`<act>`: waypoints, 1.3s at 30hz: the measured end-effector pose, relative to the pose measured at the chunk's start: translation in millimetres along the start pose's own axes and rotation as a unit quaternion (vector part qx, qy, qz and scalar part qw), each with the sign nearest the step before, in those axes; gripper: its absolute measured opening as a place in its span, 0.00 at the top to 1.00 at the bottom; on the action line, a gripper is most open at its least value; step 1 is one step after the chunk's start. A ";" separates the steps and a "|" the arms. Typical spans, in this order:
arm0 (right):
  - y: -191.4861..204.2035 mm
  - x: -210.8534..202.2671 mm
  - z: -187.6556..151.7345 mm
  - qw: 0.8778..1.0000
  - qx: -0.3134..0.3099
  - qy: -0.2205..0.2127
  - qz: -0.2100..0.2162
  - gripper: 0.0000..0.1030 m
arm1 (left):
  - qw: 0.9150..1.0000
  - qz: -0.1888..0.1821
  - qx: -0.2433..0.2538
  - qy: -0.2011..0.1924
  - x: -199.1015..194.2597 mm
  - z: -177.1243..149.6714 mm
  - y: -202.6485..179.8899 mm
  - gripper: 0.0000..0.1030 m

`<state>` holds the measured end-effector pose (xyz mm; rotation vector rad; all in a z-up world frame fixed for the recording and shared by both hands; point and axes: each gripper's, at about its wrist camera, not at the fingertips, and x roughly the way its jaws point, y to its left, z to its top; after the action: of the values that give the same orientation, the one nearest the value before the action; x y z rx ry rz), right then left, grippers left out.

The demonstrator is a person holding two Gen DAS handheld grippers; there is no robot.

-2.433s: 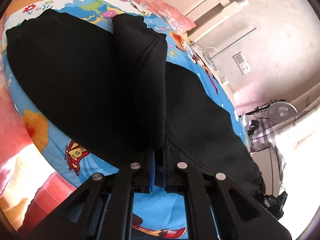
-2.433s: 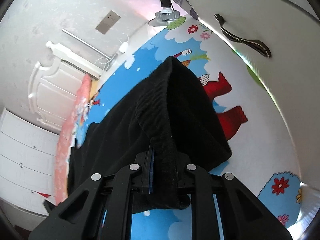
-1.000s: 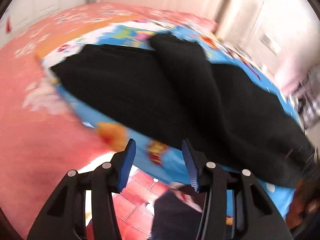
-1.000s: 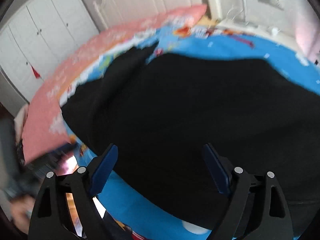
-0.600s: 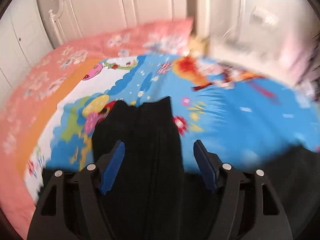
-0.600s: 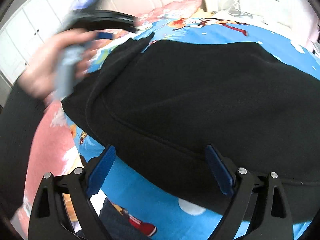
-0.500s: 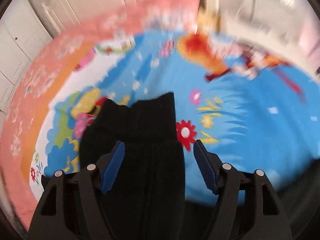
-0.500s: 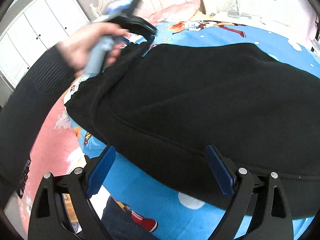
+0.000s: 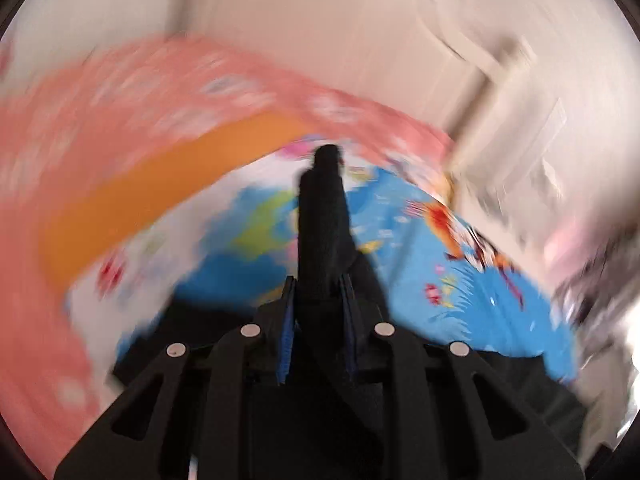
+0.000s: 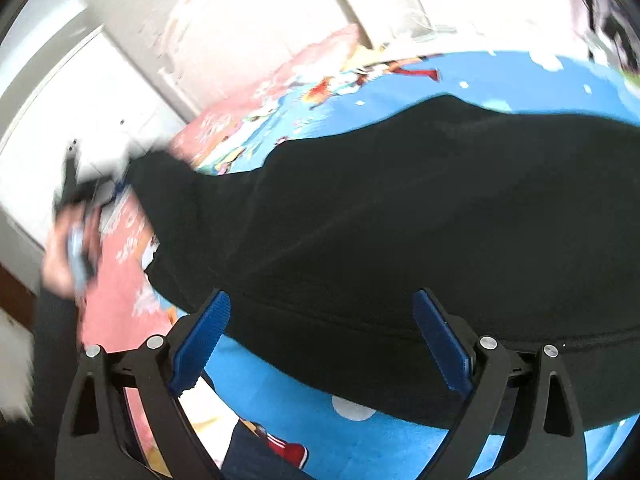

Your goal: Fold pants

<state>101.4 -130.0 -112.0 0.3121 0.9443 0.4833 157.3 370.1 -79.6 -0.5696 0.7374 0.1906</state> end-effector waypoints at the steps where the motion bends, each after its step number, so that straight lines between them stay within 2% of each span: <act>1: -1.5 2.7 -0.1 1.000 0.004 0.006 -0.001 0.12 | 0.999 -0.008 -0.039 0.007 -1.3 -12.7 34.7 0.81; 2: -1.4 5.1 -0.8 1.000 0.004 0.010 -0.002 0.12 | 0.996 -0.008 -0.083 0.022 0.4 -31.2 72.7 0.81; 4: 0.5 10.1 -3.3 1.000 0.001 0.020 -0.004 0.12 | 0.990 -0.007 -0.139 0.037 0.0 -62.7 121.5 0.82; 5: 1.7 12.5 -4.3 1.000 0.000 0.025 -0.005 0.12 | 0.984 -0.022 -0.172 0.039 2.7 -75.4 143.7 0.75; 6: 3.3 15.0 -5.6 1.000 -0.001 0.030 -0.006 0.12 | 0.976 -0.060 -0.206 0.035 3.5 -84.4 160.7 0.67; 7: 4.9 16.6 -6.9 0.999 -0.002 0.033 -0.007 0.12 | 0.970 -0.087 -0.227 0.029 4.0 -88.2 170.2 0.66; 8: 6.3 17.1 -7.7 0.999 -0.005 0.034 -0.008 0.12 | 0.962 -0.111 -0.247 0.023 3.4 -91.4 179.0 0.62; 9: 7.8 17.2 -8.1 0.999 -0.008 0.033 -0.010 0.12 | 0.959 -0.120 -0.257 0.020 4.6 -91.3 183.0 0.60; 16: 24.0 21.6 -15.0 0.998 -0.035 0.049 0.006 0.12 | 0.947 -0.151 -0.285 0.016 3.0 -87.2 171.8 0.59; 18: 35.5 27.9 -18.4 0.996 -0.044 0.069 0.046 0.12 | 0.951 -0.140 -0.275 0.005 -2.6 -82.2 165.7 0.59; 19: 40.2 31.6 -19.3 0.994 -0.041 0.081 0.066 0.13 | 0.954 -0.133 -0.269 0.014 2.6 -80.0 161.9 0.59; 21: 51.7 43.6 -20.5 0.988 -0.027 0.112 0.108 0.16 | 0.950 -0.144 -0.274 0.043 16.9 -77.2 157.3 0.59; 22: 59.8 51.9 -20.9 0.981 -0.015 0.135 0.140 0.17 | 0.950 -0.143 -0.272 0.052 23.2 -76.1 154.7 0.60; 24: 71.1 71.0 -19.4 0.962 0.027 0.179 0.204 0.19 | 0.953 -0.129 -0.264 0.076 38.3 -73.1 150.0 0.76; 25: 75.8 84.7 -17.7 0.950 0.064 0.202 0.231 0.21 | 0.952 -0.130 -0.267 0.077 42.2 -71.0 149.6 0.79; 27: 83.7 100.0 -13.9 0.942 0.095 0.218 0.237 0.24 | 0.956 -0.139 -0.252 0.062 34.0 -65.2 144.3 0.83; 29: 91.4 108.1 -7.3 0.944 0.101 0.213 0.232 0.28 | 0.961 -0.142 -0.235 0.042 15.5 -61.9 137.1 0.84; 33: 84.9 120.7 6.0 0.950 0.131 0.191 0.210 0.31 | 0.959 -0.147 -0.240 0.026 -4.2 -65.7 136.8 0.84; 36: 72.0 135.0 1.2 0.946 0.149 0.213 0.195 0.35 | 0.961 -0.140 -0.237 0.027 -5.1 -70.6 141.0 0.84; 39: 63.0 143.4 -5.3 0.940 0.164 0.224 0.199 0.41 | 0.955 -0.134 -0.263 0.044 4.1 -79.6 154.0 0.84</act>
<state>151.4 -1.1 -185.8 0.7247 1.4216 0.7901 59.0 454.2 -195.0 -1.1845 0.6873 0.1084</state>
